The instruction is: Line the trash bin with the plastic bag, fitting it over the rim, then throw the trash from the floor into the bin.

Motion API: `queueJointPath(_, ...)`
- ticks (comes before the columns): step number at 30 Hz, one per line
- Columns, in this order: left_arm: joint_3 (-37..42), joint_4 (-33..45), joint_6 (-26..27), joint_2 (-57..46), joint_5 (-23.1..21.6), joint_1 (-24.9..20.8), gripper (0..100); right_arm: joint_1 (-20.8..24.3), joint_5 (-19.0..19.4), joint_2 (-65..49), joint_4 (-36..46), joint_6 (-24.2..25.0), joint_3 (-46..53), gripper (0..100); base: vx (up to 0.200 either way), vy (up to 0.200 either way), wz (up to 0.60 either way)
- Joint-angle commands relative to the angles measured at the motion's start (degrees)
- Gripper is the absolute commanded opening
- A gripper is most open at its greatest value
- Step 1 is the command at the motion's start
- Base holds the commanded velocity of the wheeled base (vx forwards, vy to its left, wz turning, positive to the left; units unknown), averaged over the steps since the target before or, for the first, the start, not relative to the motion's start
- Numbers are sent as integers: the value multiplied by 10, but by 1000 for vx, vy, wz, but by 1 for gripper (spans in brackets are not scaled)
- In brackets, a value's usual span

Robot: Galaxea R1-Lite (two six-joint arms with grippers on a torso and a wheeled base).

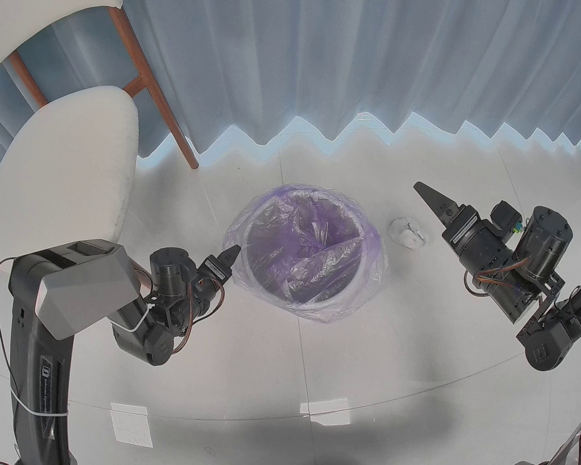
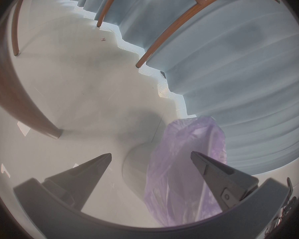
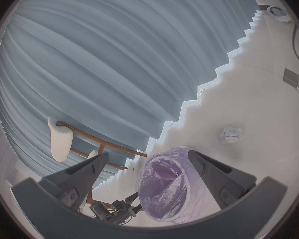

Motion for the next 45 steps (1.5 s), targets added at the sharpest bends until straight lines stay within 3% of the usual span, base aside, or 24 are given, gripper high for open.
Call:
queueJointPath(1,-60,35,0,24,0,13,0,0,0,-14,0,-1,6,100,0,0,0)
queueJointPath(14,-166,127,0,95,0,43,0,3,0,-18,0,-1,8,100,0,0,0)
queueJointPath(26,-117,120,2,61,-1,25,0,3,0,-18,-2,-1,13,100,0,0,0)
queueJointPath(27,-104,120,2,53,-4,23,100,3,0,-18,-2,-1,14,100,0,0,0)
queueJointPath(39,111,47,15,-93,-7,10,100,1,0,-17,3,-1,23,100,0,0,0)
queueJointPath(41,188,0,14,-158,-23,7,100,1,1,-17,6,-2,27,100,0,0,0)
queueJointPath(45,254,-4,15,-192,-72,-18,100,0,1,-19,14,-7,25,100,0,0,0)
